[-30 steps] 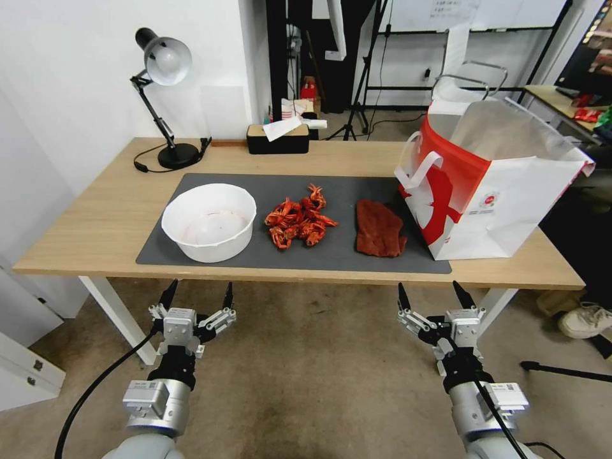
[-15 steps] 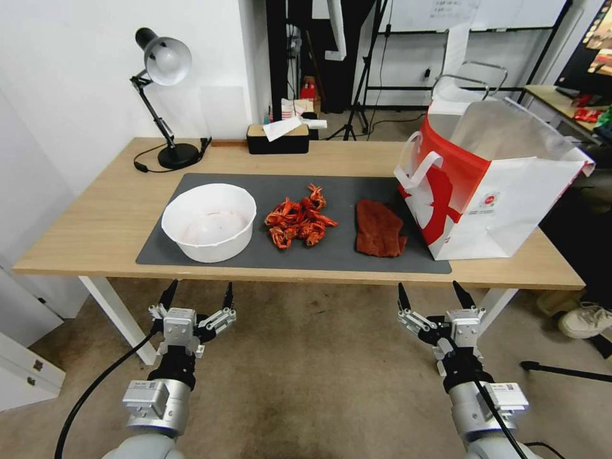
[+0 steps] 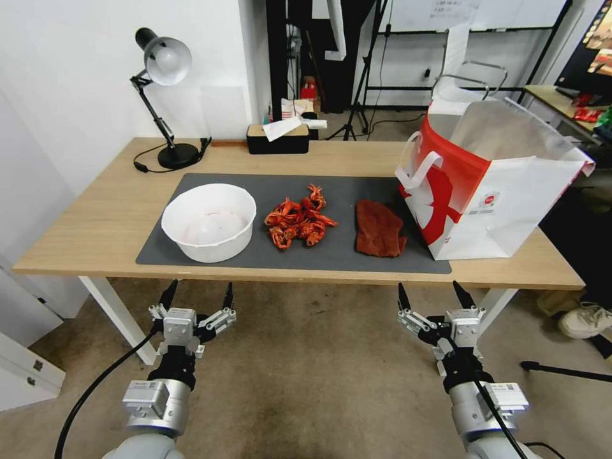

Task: Sweep shrimp from table into container with towel, then put container into takeout bag.

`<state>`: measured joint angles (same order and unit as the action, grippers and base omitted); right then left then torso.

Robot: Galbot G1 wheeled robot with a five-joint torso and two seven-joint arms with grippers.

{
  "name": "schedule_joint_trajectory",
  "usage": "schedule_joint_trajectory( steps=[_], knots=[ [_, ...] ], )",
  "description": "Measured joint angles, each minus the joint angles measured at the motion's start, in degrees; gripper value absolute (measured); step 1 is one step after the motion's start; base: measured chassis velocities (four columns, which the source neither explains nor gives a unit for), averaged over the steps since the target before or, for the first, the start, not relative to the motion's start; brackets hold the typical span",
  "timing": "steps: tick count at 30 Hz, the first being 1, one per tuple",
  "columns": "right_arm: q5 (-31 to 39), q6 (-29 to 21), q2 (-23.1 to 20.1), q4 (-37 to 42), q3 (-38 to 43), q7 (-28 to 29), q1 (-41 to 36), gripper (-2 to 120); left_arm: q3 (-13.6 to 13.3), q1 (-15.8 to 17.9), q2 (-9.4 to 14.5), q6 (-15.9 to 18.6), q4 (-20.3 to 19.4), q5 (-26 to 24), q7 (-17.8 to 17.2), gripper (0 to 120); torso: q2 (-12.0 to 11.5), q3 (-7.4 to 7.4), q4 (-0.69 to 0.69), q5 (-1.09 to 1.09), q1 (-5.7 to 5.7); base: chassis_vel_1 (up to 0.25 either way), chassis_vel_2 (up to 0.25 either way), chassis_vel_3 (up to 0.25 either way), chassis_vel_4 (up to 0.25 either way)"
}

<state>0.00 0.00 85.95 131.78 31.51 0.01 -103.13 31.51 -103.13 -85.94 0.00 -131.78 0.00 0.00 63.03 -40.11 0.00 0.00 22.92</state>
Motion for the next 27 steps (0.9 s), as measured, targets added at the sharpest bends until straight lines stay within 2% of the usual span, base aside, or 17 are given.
schedule_joint_trajectory(
  steps=[4,7,8,11,12,15,16,18,19,20,22,27],
  knots=[
    [0.1,-0.1,-0.1,0.0,0.0,0.0,0.1,100,0.0,0.2,0.2,0.1,0.0,-0.3,0.0,100,0.0,0.00,0.00,0.00,0.00,0.000,0.000,0.000,0.000],
    [2.2,-2.5,-1.3,0.0,-0.4,0.1,1.6,100,0.7,2.4,2.1,2.5,-0.1,-4.2,-1.1,100,0.0,0.00,-0.01,-0.01,0.00,0.000,0.000,0.000,0.000],
    [2.2,-2.5,-1.3,0.0,-0.4,0.1,1.6,100,0.7,2.4,2.1,2.5,-0.1,-4.2,-1.1,100,0.0,0.00,-0.01,-0.01,0.00,0.000,0.000,0.000,0.000],
    [7.9,-9.1,-4.6,0.1,-1.6,0.6,5.6,100,1.9,6.4,5.7,6.9,-0.5,-11.3,-3.3,100,0.0,0.00,0.01,0.00,0.00,0.000,0.000,0.000,0.000],
    [7.9,-9.1,-4.6,0.1,-1.6,0.6,5.6,100,1.9,6.4,5.7,6.9,-0.5,-11.3,-3.3,100,0.0,0.00,0.01,0.00,0.00,0.000,0.000,0.000,0.000],
    [13.7,-15.8,-8.1,0.3,-2.8,1.1,9.8,100,3.2,10.1,9.1,11.1,-0.8,-18.1,-5.2,100,0.0,0.00,0.00,0.00,0.00,0.000,0.000,0.000,0.000],
    [13.7,-15.8,-8.1,0.3,-2.8,1.1,9.8,100,3.2,10.1,9.1,11.1,-0.8,-18.1,-5.2,100,0.0,0.00,0.00,0.00,0.00,0.000,0.000,0.000,0.000],
    [15.6,-16.5,-8.9,0.4,-2.5,1.0,11.0,100,4.8,10.2,10.7,12.1,-1.3,-19.9,-5.2,100,0.0,-0.01,-0.02,0.05,0.02,0.000,0.000,0.000,0.000],
    [15.6,-16.5,-8.9,0.4,-2.5,1.0,11.0,100,4.8,10.2,10.7,12.1,-1.3,-19.9,-5.2,100,0.0,-0.01,-0.02,0.05,0.02,0.000,0.000,0.000,0.000],
    [17.4,-17.0,-9.5,0.6,-1.8,1.0,11.9,100,4.9,10.1,10.8,12.2,-1.2,-19.9,-5.1,100,0.0,-0.01,-0.01,-0.02,0.02,0.000,0.000,0.000,0.000],
    [22.1,-18.2,-11.1,1.0,-0.2,0.8,14.2,100,4.8,9.7,10.7,12.1,-0.8,-20.0,-5.0,100,0.0,0.00,0.01,0.01,0.00,0.000,0.000,0.000,0.000],
    [25.3,-18.2,-12.1,0.9,1.8,0.1,15.8,100,4.6,9.3,10.6,11.8,-0.4,-19.7,-5.0,100,0.0,-0.01,0.01,-0.01,0.02,0.000,0.000,0.000,0.000]
  ],
)
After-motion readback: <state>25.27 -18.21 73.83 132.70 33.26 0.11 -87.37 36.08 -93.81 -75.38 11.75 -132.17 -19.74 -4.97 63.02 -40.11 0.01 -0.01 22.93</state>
